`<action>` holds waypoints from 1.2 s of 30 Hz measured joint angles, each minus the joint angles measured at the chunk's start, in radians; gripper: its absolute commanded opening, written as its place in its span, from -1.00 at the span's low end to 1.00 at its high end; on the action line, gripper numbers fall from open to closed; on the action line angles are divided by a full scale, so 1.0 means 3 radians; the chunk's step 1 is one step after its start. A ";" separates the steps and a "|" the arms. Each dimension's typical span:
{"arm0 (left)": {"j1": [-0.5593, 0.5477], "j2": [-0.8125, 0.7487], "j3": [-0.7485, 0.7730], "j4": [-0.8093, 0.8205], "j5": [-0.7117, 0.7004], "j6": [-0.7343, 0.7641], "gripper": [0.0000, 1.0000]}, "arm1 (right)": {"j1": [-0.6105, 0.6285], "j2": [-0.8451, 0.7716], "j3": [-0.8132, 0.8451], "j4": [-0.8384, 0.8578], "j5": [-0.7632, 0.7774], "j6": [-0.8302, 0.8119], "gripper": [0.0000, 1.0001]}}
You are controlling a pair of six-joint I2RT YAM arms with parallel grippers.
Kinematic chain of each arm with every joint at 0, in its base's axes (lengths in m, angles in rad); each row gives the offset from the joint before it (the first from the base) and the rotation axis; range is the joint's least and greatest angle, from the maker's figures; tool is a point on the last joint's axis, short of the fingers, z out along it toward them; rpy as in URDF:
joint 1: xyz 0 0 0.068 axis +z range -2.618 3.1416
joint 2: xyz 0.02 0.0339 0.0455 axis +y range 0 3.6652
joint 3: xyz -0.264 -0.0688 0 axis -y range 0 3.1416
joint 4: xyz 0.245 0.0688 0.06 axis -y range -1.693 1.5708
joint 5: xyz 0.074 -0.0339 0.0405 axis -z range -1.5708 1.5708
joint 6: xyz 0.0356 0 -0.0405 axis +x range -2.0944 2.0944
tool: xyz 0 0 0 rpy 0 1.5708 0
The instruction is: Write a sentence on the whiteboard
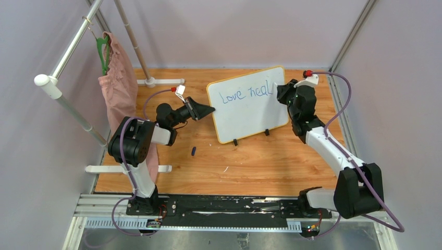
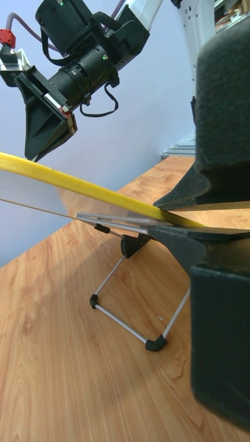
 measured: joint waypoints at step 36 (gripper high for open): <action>0.0000 0.0000 0.0000 0.0013 0.0000 -0.0019 -0.86 | 0.0008 0.0186 0.0206 -0.0174 -0.0211 -0.0003 -1.00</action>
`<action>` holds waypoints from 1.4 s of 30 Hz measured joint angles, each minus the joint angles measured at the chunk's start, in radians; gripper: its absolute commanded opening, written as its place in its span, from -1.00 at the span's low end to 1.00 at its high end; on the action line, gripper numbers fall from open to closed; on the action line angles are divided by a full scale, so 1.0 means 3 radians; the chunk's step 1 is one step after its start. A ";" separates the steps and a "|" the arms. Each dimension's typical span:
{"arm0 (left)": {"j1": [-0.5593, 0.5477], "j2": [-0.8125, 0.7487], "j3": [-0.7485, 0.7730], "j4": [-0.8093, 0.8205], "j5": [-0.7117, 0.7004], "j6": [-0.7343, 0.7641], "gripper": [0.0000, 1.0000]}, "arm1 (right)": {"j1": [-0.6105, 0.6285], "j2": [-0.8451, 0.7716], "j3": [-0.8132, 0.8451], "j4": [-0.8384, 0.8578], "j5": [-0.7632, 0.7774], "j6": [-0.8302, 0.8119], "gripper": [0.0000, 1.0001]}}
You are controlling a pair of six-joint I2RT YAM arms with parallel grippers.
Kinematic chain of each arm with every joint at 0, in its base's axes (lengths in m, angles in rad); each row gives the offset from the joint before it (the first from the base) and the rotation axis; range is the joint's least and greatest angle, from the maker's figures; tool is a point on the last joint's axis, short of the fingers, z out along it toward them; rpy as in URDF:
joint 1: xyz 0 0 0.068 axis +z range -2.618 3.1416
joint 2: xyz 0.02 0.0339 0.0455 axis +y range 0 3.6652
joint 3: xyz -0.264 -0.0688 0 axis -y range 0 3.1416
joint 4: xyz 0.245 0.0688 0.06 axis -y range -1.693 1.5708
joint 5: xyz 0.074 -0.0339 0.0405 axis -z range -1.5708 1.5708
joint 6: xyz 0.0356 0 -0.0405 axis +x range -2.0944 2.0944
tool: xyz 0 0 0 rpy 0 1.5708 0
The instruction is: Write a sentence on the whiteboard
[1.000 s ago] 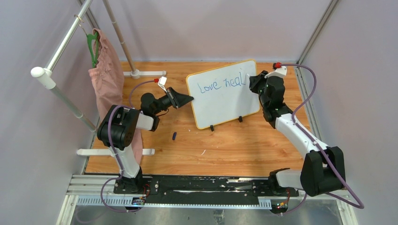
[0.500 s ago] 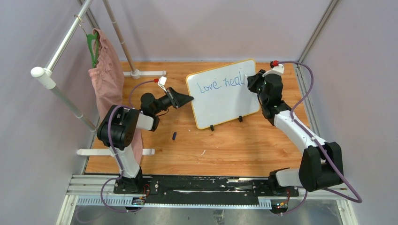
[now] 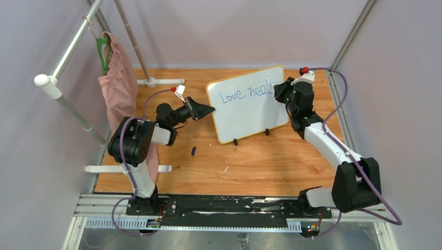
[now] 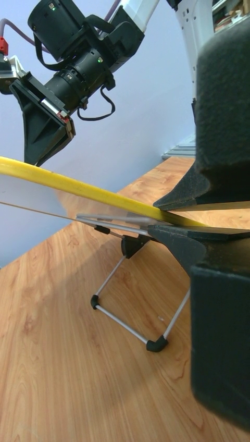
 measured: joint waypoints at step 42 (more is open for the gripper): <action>0.0000 0.0000 0.0000 0.0033 0.0000 -0.0010 -0.87 | 0.0001 -0.0056 -0.0092 -0.0272 0.0182 -0.0028 -1.00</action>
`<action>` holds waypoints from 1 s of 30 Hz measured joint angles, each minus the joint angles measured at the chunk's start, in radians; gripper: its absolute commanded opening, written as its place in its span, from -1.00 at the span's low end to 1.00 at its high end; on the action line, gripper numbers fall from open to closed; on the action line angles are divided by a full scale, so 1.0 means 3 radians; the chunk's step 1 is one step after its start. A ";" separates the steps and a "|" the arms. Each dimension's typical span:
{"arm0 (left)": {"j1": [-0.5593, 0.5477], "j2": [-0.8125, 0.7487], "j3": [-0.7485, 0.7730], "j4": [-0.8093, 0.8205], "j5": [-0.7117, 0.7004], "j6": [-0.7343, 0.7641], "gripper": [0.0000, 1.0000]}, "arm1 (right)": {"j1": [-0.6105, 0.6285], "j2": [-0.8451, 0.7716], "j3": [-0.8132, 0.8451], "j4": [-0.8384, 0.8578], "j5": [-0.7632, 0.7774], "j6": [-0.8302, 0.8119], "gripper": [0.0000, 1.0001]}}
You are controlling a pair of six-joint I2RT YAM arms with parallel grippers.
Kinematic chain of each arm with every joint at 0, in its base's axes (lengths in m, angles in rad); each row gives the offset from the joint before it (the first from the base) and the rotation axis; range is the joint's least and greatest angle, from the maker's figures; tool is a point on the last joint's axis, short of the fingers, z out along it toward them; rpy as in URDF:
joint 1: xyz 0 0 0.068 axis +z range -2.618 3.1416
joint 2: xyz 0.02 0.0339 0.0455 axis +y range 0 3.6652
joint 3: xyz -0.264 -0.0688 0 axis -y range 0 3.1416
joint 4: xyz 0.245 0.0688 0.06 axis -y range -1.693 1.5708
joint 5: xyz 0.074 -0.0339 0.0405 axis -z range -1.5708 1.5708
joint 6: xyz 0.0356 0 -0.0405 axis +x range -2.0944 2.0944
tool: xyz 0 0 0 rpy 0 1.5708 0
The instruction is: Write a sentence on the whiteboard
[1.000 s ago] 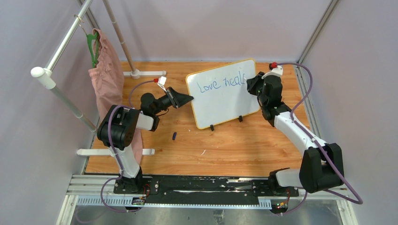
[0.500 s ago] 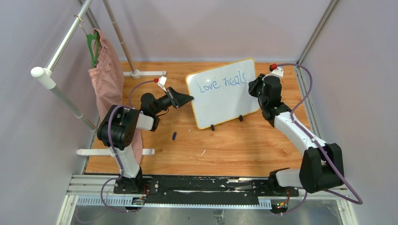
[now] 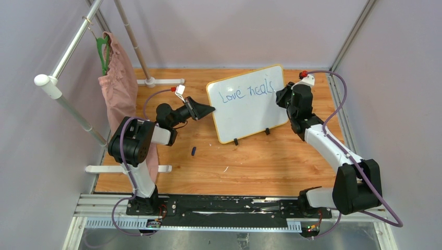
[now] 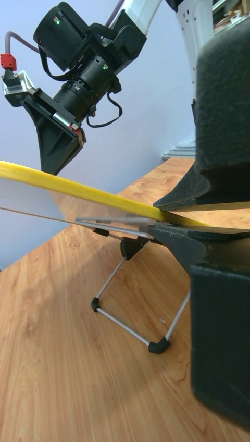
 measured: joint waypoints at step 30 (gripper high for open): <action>0.0000 0.0000 0.0000 0.0000 0.0003 -0.0018 -0.87 | 0.0071 -0.0661 -0.0001 -0.0348 -0.0167 0.0006 -1.00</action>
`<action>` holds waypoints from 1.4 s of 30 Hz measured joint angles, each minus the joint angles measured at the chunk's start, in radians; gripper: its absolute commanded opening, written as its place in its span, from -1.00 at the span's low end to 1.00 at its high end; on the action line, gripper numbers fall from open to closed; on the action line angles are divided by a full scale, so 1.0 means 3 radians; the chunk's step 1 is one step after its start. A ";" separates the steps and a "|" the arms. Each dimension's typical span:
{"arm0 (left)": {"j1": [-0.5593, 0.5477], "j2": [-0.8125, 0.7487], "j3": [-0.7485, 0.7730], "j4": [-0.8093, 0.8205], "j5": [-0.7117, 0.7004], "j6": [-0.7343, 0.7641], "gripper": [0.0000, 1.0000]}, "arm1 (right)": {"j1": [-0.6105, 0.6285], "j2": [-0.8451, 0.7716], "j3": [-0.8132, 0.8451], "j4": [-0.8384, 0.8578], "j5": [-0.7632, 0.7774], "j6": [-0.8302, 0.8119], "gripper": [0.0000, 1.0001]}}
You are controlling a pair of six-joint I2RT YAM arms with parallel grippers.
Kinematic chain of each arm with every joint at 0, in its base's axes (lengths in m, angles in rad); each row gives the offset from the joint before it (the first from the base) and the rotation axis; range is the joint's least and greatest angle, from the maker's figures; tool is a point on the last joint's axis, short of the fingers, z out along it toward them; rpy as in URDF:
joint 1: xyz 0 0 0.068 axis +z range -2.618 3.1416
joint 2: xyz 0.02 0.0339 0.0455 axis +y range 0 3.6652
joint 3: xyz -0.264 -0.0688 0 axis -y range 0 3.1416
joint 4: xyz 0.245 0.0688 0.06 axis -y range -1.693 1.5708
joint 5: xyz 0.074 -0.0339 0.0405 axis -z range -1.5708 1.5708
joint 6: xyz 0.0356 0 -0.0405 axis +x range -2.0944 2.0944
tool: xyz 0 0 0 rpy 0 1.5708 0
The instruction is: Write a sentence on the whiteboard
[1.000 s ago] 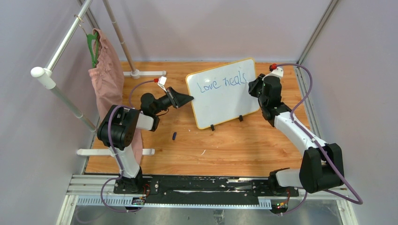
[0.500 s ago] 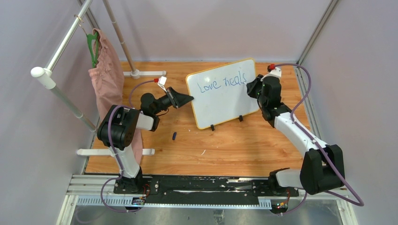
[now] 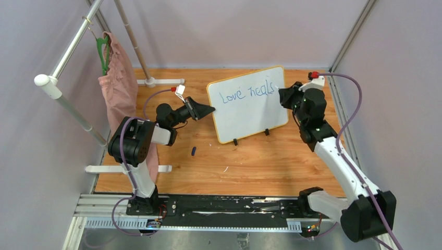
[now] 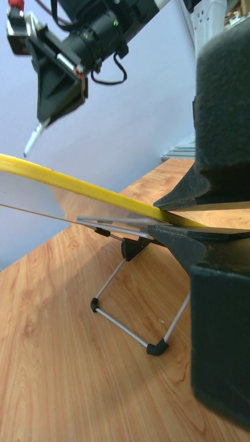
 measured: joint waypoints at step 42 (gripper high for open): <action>-0.0003 -0.0055 -0.0004 -0.0103 0.0009 0.0123 -0.87 | 0.1966 0.0389 -0.0657 0.0643 0.0586 -0.1293 -1.00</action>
